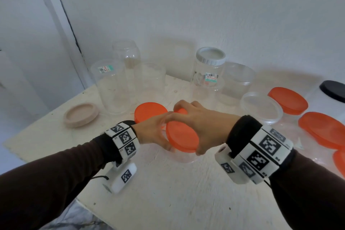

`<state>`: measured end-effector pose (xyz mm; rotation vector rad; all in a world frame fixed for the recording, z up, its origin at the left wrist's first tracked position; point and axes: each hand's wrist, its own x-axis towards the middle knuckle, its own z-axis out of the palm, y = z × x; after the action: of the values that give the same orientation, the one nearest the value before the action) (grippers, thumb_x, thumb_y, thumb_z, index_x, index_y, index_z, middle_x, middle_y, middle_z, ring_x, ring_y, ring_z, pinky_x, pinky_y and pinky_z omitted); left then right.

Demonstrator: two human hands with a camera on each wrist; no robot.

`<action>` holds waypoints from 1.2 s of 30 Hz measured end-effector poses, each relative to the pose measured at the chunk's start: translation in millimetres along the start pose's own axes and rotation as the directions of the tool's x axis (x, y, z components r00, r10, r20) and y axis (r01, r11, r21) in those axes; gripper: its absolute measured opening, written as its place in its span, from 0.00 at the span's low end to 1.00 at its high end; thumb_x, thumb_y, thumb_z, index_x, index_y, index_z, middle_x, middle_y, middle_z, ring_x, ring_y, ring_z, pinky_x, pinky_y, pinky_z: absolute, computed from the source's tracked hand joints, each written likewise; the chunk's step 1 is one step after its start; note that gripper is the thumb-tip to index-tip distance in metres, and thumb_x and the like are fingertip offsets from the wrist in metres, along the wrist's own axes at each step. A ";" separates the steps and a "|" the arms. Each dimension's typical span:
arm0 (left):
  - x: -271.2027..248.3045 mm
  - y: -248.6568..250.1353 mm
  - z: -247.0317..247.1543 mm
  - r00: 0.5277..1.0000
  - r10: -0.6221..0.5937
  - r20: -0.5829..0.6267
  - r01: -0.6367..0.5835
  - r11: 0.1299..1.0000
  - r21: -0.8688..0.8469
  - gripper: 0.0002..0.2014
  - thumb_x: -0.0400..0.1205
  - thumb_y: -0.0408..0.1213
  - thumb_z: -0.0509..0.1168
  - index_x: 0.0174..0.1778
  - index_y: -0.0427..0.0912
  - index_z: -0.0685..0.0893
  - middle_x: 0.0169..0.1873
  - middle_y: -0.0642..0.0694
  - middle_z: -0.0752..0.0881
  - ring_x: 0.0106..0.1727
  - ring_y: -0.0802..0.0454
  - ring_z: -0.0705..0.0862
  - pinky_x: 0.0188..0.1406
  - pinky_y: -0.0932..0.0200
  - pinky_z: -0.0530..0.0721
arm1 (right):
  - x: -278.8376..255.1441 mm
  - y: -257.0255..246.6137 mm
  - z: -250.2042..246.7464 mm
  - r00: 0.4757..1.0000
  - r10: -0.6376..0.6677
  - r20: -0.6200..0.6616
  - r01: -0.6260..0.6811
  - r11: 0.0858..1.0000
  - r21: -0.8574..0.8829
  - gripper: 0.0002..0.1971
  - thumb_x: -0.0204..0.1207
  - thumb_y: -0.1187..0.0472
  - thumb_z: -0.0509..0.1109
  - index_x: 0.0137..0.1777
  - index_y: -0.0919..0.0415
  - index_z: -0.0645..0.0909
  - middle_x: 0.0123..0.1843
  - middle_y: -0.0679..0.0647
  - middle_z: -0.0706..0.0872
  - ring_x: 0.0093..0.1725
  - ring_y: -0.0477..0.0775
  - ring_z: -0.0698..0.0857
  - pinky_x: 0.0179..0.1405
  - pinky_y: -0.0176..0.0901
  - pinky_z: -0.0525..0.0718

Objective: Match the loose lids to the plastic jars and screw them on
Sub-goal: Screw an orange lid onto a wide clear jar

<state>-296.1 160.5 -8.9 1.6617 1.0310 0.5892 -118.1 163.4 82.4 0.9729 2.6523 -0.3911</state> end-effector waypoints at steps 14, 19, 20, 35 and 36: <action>1.8 -5.2 0.3 1.000 -0.031 0.001 0.031 0.999 0.024 0.50 0.52 0.44 0.82 0.72 0.50 0.67 0.64 0.56 0.78 0.66 0.63 0.76 0.67 0.61 0.74 | 2.9 -4.6 3.9 0.980 0.183 -0.079 -0.184 0.983 -0.009 0.46 0.58 0.32 0.75 0.75 0.38 0.58 0.55 0.48 0.67 0.47 0.52 0.74 0.43 0.42 0.76; 1.1 -2.8 0.7 0.999 -0.044 0.000 0.044 0.998 0.036 0.47 0.55 0.41 0.83 0.69 0.56 0.68 0.64 0.58 0.77 0.64 0.69 0.75 0.69 0.61 0.75 | -2.6 -5.7 5.6 0.986 0.167 -0.018 -0.167 0.986 -0.019 0.48 0.62 0.32 0.73 0.78 0.37 0.50 0.73 0.52 0.62 0.65 0.57 0.70 0.54 0.48 0.77; 1.2 -2.7 0.3 0.999 -0.042 0.001 0.042 0.998 0.042 0.46 0.56 0.40 0.83 0.69 0.58 0.68 0.64 0.59 0.76 0.64 0.71 0.74 0.69 0.62 0.75 | -4.1 -3.8 2.4 0.994 0.107 0.028 -0.107 0.994 0.009 0.48 0.63 0.39 0.76 0.78 0.34 0.49 0.77 0.49 0.56 0.72 0.57 0.64 0.61 0.52 0.76; 0.7 -5.2 0.4 0.999 -0.041 0.029 0.040 0.999 0.021 0.58 0.48 0.55 0.83 0.75 0.50 0.65 0.68 0.56 0.75 0.69 0.61 0.74 0.68 0.58 0.74 | -2.8 -2.7 -6.0 0.991 0.068 0.116 -0.069 0.998 0.008 0.46 0.64 0.49 0.78 0.76 0.31 0.53 0.76 0.47 0.55 0.70 0.57 0.64 0.63 0.55 0.76; 0.8 -5.0 0.3 0.999 -0.038 0.028 0.038 0.999 0.029 0.57 0.48 0.52 0.83 0.75 0.50 0.65 0.67 0.56 0.75 0.68 0.63 0.74 0.67 0.61 0.74 | -2.4 -3.2 -4.9 0.993 0.074 0.093 -0.075 0.997 0.006 0.45 0.64 0.49 0.78 0.75 0.30 0.54 0.73 0.47 0.58 0.66 0.56 0.66 0.60 0.52 0.77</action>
<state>-297.2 161.4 -13.8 1.6667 1.0521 0.5267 -119.3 161.3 88.2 1.0283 2.5254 -0.4223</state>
